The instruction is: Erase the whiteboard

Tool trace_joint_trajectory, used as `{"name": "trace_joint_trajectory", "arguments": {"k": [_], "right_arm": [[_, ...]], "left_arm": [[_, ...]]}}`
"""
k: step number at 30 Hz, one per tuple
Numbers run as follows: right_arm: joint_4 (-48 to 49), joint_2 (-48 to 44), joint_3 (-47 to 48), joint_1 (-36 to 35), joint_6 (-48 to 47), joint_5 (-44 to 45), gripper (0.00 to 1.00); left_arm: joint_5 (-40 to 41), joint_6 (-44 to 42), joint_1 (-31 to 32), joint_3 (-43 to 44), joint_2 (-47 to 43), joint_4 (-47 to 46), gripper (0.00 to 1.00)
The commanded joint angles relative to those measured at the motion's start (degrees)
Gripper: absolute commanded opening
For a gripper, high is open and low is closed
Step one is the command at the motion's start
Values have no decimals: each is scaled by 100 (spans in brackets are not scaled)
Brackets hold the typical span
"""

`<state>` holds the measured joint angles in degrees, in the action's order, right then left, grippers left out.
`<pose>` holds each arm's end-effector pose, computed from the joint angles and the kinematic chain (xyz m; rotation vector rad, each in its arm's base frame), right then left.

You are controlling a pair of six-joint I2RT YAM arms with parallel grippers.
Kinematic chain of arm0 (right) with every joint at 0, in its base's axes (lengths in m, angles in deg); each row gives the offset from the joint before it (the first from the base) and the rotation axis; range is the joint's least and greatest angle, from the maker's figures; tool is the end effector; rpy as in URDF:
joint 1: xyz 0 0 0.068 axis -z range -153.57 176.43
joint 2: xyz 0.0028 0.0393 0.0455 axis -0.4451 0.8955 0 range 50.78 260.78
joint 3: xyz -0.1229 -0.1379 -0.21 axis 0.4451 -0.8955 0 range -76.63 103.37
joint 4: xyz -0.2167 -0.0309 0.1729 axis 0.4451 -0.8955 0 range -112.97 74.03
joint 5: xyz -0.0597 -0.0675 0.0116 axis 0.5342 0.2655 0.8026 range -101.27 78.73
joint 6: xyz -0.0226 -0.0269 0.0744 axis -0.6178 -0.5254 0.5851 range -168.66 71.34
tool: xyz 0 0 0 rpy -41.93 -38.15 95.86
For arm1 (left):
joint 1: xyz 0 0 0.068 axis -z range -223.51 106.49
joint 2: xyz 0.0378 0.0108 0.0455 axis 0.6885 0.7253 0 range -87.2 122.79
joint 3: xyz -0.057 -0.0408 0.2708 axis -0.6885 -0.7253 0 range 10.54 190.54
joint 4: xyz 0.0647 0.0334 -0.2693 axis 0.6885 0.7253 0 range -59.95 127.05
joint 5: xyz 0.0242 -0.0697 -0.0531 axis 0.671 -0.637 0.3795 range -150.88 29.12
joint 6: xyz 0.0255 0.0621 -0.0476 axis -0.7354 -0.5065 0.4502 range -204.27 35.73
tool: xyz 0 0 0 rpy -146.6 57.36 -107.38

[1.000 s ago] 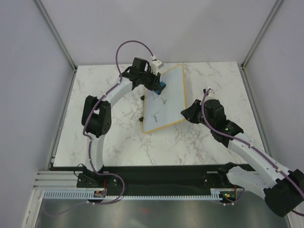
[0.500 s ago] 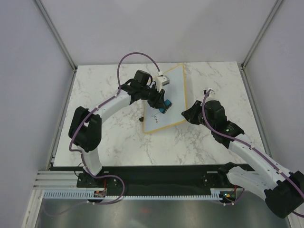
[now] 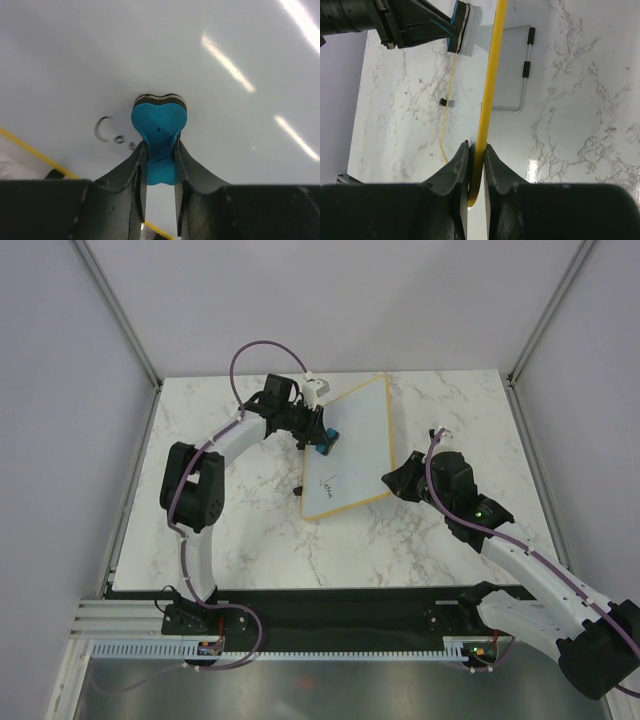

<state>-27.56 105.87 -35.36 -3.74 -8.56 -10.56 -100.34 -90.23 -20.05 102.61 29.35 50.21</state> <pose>0.2310 0.1333 0.2687 0.1899 2.0910 0.7529 0.4386 -0.2401 0.2105 0.9144 2.1304 -0.9582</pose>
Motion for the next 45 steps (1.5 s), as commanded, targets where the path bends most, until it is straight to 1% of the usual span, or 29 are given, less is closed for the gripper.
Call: {"name": "trace_joint_trajectory", "arguments": {"k": [1, 6, 10, 13, 16, 17, 18, 20, 24, 28, 29, 30, 35, 39, 45], "right_arm": [[166, -51, 82, -85, -309, -221, 0], [175, -51, 91, -85, -318, -238, 0], [149, -69, 82, -94, -318, -221, 0], [157, -77, 100, -94, -327, -212, 0], [140, -69, 117, -94, -327, -212, 0], [140, -77, 117, -85, -318, -220, 0], [131, -95, 126, -85, -318, -212, 0], [131, -86, 135, -85, -327, -212, 0], [114, -86, 161, -85, -327, -212, 0], [105, -112, 144, -85, -327, -203, 0], [105, -113, 144, -85, -327, -185, 0], [105, -130, 135, -94, -318, -185, 0], [105, -121, 144, -94, -327, -177, 0], [96, -104, 144, -68, -327, -168, 0], [105, -51, 179, -85, -327, -150, 0]], "left_arm": [[1026, -116, -140, 127, 447, 67, 2], [1432, -353, -193, 188, 614, 67, 2], [1170, -371, -176, 66, 448, 41, 2], [889, -371, -70, -180, 132, -4, 2], [800, -362, 218, -707, -316, -4, 2], [800, -362, 298, -1143, -430, -4, 2], [800, -362, 386, -1391, -667, -4, 2], [800, -362, 632, -1979, -853, -4, 2], [800, -362, 923, -2500, -1484, -4, 2], [800, -362, 1169, -2852, -1890, -4, 2], [165, -345, 1248, -2975, -1917, -726, 2], [89, -66, 1274, -3028, -1917, -733, 2], [27, 94, 1477, -3318, -1873, -751, 2], [-26, 147, 1609, -3380, -2057, -742, 2], [-9, 25, 1618, -3468, -2461, -558, 2]]}}
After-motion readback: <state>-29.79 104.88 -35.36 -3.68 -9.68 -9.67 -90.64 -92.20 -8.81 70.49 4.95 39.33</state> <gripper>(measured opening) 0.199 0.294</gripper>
